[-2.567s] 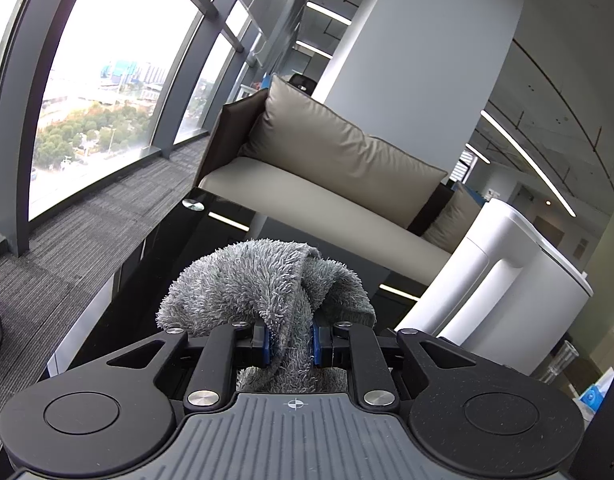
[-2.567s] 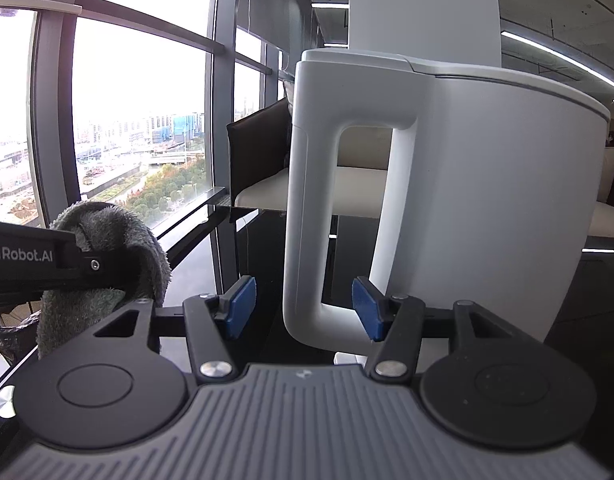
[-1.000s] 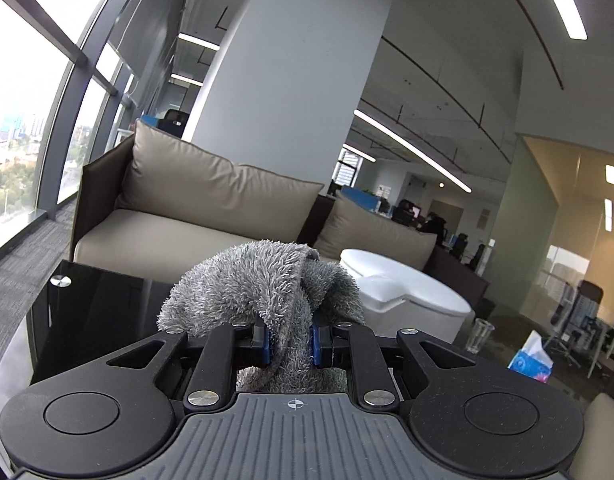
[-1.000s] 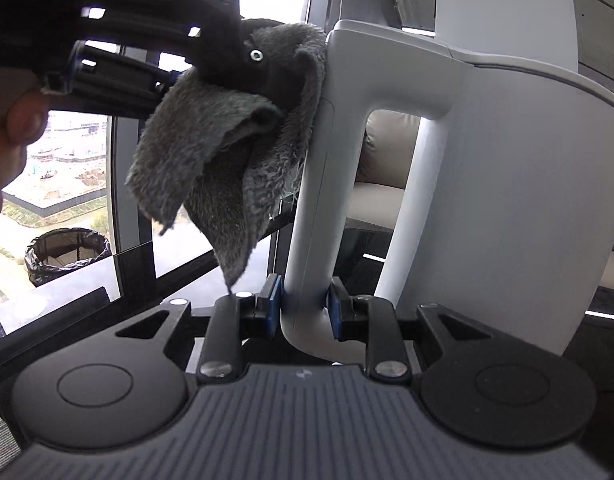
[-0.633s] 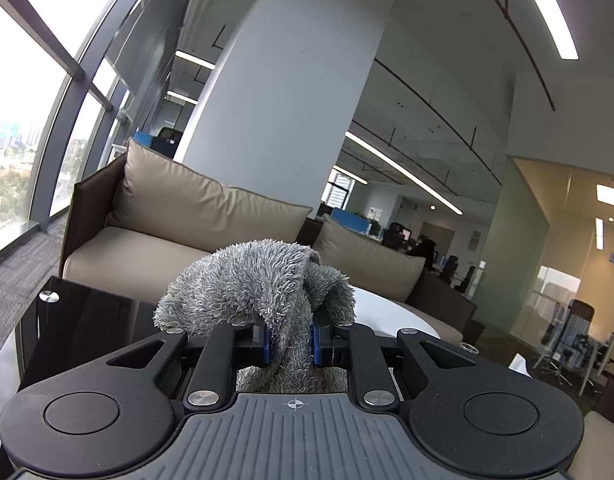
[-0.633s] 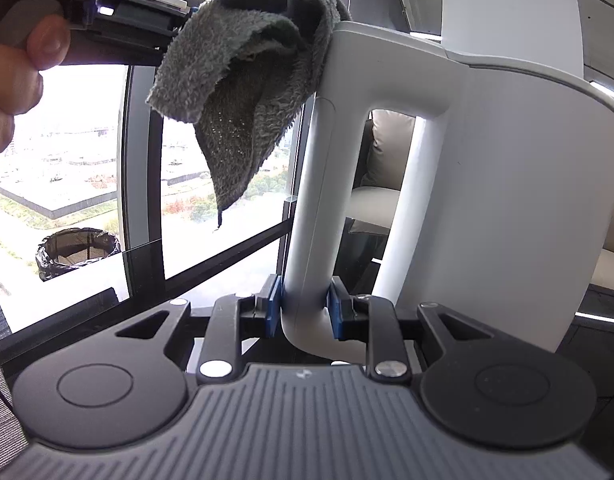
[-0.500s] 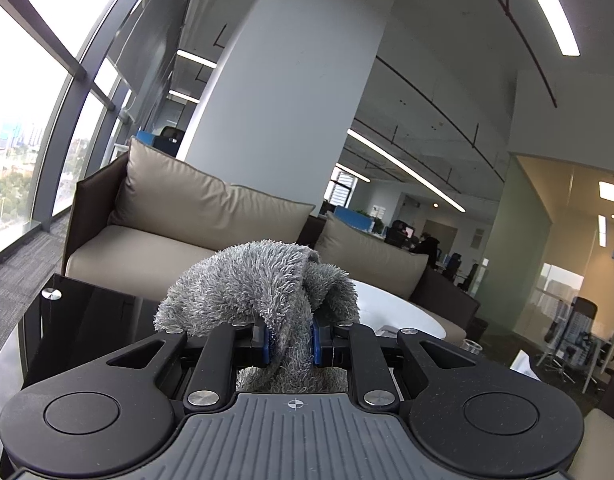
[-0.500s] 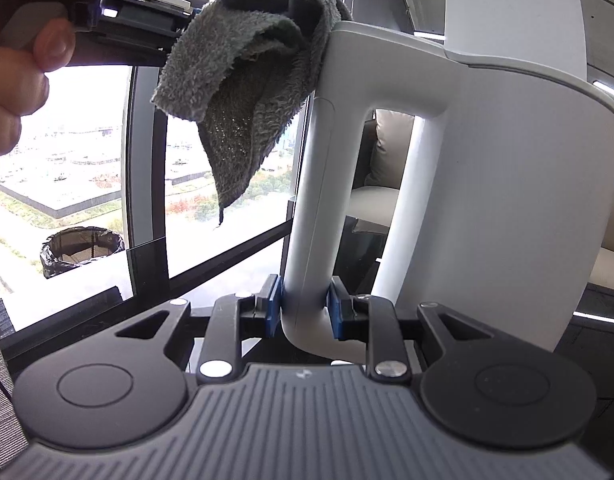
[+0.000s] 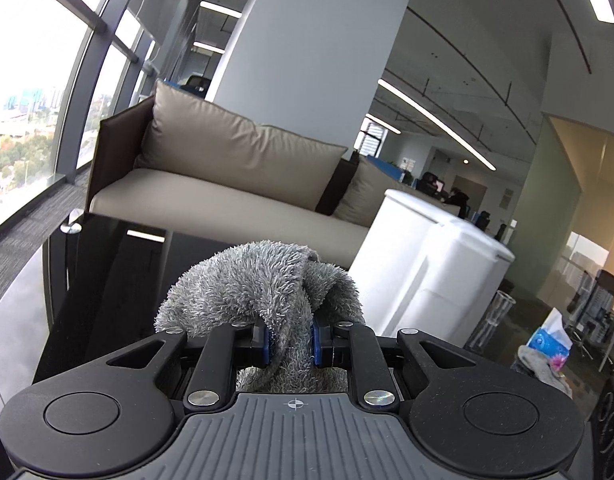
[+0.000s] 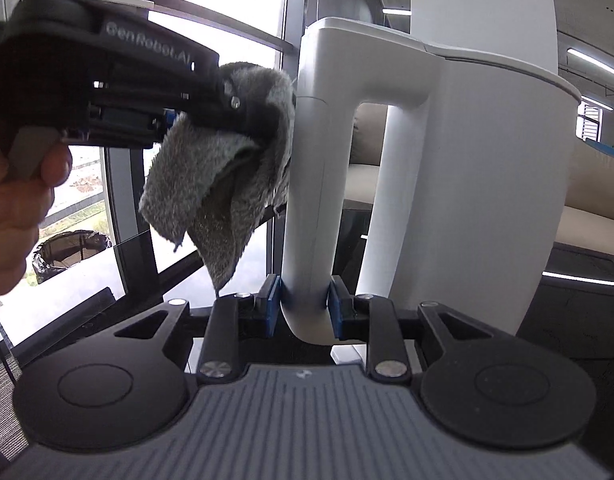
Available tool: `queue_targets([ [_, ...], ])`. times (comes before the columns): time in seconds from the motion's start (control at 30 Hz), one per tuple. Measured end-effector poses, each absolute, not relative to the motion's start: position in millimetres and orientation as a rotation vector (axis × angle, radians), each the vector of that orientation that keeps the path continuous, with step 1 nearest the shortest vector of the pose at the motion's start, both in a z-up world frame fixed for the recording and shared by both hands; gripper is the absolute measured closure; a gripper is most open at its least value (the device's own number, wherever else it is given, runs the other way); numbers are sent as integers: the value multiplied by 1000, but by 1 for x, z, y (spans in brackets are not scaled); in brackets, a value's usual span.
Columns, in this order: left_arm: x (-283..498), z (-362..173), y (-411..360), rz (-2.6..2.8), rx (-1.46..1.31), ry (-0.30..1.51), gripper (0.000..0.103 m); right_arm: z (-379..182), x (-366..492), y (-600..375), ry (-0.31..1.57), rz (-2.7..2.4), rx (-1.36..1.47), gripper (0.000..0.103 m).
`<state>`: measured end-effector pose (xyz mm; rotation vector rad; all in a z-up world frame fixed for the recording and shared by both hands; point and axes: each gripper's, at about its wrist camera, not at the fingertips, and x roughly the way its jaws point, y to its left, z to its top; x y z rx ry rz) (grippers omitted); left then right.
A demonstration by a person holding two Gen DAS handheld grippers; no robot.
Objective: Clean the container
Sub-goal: 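Wipe the kettle handle with the towel while the right gripper holds the handle, then lift and turn the kettle by its handle with the right gripper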
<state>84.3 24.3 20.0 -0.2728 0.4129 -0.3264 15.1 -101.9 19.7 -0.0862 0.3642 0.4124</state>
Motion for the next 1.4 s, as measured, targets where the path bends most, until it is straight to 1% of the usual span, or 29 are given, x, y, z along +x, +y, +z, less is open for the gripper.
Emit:
queue_targets([
  [0.23, 92, 8, 39, -276, -278, 460, 87, 19, 10, -101, 374, 366, -84, 75],
  [0.3, 92, 6, 40, -268, -275, 470, 87, 13, 13, -84, 373, 339, -86, 75],
  [0.67, 94, 0, 39, -251, -260, 506, 87, 9, 8, -58, 375, 186, -102, 73],
  [0.8, 94, -2, 40, -235, -259, 523, 87, 11, -2, -73, 372, 133, -115, 72],
  [1.13, 98, -9, 36, -206, -257, 561, 87, 9, 8, -99, 382, 108, -102, 71],
  [1.4, 98, -11, 32, -201, -247, 567, 87, 5, 15, -102, 392, 23, -82, 70],
])
